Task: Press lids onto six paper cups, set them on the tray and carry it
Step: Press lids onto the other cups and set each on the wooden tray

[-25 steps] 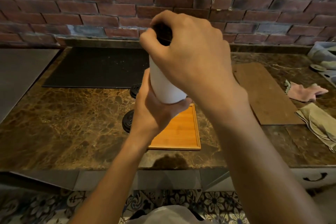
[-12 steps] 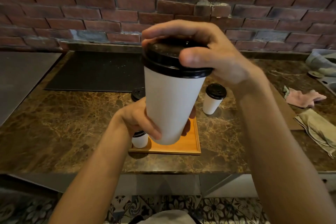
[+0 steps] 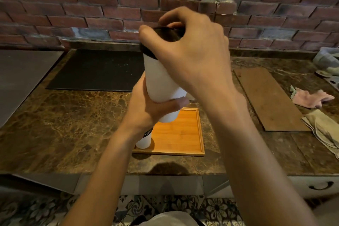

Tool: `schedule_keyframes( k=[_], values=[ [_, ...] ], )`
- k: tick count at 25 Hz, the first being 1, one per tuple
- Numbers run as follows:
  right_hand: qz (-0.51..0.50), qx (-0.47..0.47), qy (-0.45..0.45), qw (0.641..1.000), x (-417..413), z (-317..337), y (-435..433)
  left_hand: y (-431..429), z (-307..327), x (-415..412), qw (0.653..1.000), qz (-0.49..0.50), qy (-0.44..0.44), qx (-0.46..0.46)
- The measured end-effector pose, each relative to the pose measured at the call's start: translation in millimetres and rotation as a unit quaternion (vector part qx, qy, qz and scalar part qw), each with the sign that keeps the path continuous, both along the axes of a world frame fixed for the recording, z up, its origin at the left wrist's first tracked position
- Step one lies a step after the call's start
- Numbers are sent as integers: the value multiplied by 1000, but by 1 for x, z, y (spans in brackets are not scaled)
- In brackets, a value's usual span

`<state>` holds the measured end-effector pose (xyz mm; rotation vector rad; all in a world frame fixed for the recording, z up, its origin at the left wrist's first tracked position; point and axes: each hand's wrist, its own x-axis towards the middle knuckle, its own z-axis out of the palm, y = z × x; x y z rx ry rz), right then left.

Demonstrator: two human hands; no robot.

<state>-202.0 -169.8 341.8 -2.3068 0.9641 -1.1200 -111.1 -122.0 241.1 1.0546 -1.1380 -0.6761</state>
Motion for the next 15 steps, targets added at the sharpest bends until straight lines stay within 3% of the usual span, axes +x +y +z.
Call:
schedule_keyframes(
  k=[2, 4, 7, 9, 11, 15],
  values=[
    [13, -37, 39, 998, 4, 0, -2, 2, -5, 2, 1000, -1, 21, 15],
    [125, -14, 54, 991, 0, 8, -11, 1, -4, 16, 996, -68, 36, 38],
    [354, 84, 23, 931, -12, 21, -30, 3, -2, 34, 970, -230, 65, 46],
    [440, 113, 27, 890, -15, 24, -39, 9, -7, 38, 943, -322, 68, 44],
    [452, 118, 45, 883, -14, 27, -40, 13, -15, 37, 955, -279, 77, 60],
    [323, 82, 26, 943, -7, 26, -29, -2, 2, 36, 944, -323, 56, 45]
  ],
)
